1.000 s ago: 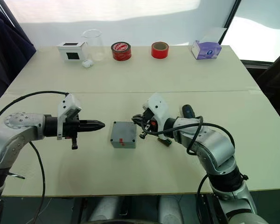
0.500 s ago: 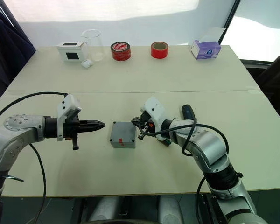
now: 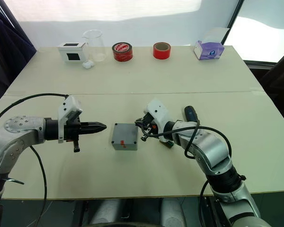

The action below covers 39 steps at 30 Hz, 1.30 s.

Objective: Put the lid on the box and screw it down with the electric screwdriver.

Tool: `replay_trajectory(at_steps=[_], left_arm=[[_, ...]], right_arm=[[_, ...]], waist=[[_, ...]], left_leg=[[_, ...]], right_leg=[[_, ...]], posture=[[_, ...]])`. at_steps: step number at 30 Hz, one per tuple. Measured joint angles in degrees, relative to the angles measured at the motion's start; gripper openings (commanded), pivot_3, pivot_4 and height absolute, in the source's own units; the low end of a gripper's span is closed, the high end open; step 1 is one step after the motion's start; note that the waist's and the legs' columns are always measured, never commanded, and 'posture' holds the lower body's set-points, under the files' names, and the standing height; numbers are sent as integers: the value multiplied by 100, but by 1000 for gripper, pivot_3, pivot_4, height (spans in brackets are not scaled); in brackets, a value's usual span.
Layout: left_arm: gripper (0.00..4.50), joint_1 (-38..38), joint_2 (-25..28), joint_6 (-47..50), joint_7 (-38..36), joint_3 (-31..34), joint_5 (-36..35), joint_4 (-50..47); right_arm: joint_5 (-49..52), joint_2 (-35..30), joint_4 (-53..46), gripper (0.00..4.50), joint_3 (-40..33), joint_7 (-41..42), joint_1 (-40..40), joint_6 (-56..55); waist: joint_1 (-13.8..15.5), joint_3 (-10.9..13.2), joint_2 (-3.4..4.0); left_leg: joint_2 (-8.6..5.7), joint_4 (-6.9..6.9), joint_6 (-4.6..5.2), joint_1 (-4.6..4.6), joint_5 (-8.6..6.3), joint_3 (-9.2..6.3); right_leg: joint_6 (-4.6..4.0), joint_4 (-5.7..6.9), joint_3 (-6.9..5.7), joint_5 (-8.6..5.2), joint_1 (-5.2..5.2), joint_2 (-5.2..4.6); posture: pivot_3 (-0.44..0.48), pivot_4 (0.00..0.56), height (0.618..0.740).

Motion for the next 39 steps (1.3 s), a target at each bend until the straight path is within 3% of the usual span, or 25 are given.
replay_trajectory(at_steps=[5, 7, 11, 14, 18, 23, 29, 31, 35, 39], left_arm=[[0, -34, -1, 0, 0, -1, 0, 0], [0, -41, -1, 0, 0, -1, -1, 0], [0, -42, -2, 0, 0, -1, -1, 0], [0, -43, -6, 4, -15, -2, -11, 0], [0, -51, -15, 16, -62, -6, -105, -1], [0, -318, -138, 74, -71, -5, -288, 2], [0, -838, -367, 356, -165, -24, -880, -61], [0, -917, -367, 296, -228, -149, -834, -121], [0, -1014, -53, -454, -852, -1201, -58, -307], [0, -1093, -149, -794, -1087, -1476, 195, -247]], right_arm=[[-37, 23, 17, 109, 25, 2, 37, -3], [-47, 28, 51, 492, 26, 10, 37, -4], [-77, 28, 124, 1832, 26, 29, 37, -3], [-131, 9, 124, 3213, 34, 63, 37, -48], [-171, -37, 121, 4428, 15, 120, 37, -130], [211, -101, -29, 4428, -691, 99, 4, 366], [1013, -1159, -99, 4428, -2241, 181, -537, 2131], [1093, -1414, -53, 4428, -2288, 230, -592, 2413], [1531, -3439, 949, 4428, -2065, 674, -822, 3515], [1725, -3937, 1094, 4428, -1311, 1022, -766, 3624]], waist=[[-1, 0, 0], [-1, 0, 0], [-2, 0, 0], [-2, 0, 0], [-1, 1, 1], [18, 1, 1], [4, 6, 9], [-20, 8, 12], [37, 29, 49], [-40, 30, 46]], left_leg=[[0, 0, 0, 0, 0, 0], [0, 0, 0, 0, 0, 0], [0, 0, 0, 0, 0, 0], [0, 0, 0, 0, 0, 0], [0, 0, 0, 0, 0, 0], [-1, 0, 0, 0, 0, 0], [0, -4, 1, -7, -1, -1], [3, -10, 1, -6, 0, 3], [-10, -6, 15, -19, -7, 15], [-3, -5, 22, -20, -11, 21]], right_leg=[[0, 0, 0, 0, 0, 0], [0, 0, 0, 0, 0, 0], [0, 0, 0, 0, 0, 0], [0, 0, 0, 0, 0, 0], [0, 0, 0, 0, 0, 0], [0, -1, 0, 0, 4, -1], [-2, -5, 0, 1, 3, -1], [-2, -6, 2, 1, -1, 1], [-7, -24, 0, -1, 1, -18], [-19, -28, 2, -8, -1, -24]], posture=[[0, 150, 740], [0, 150, 740], [0, 150, 740], [0, 150, 740], [0, 150, 740], [0, 150, 740], [0, 150, 740], [0, 150, 740], [0, 150, 740], [0, 150, 740]])
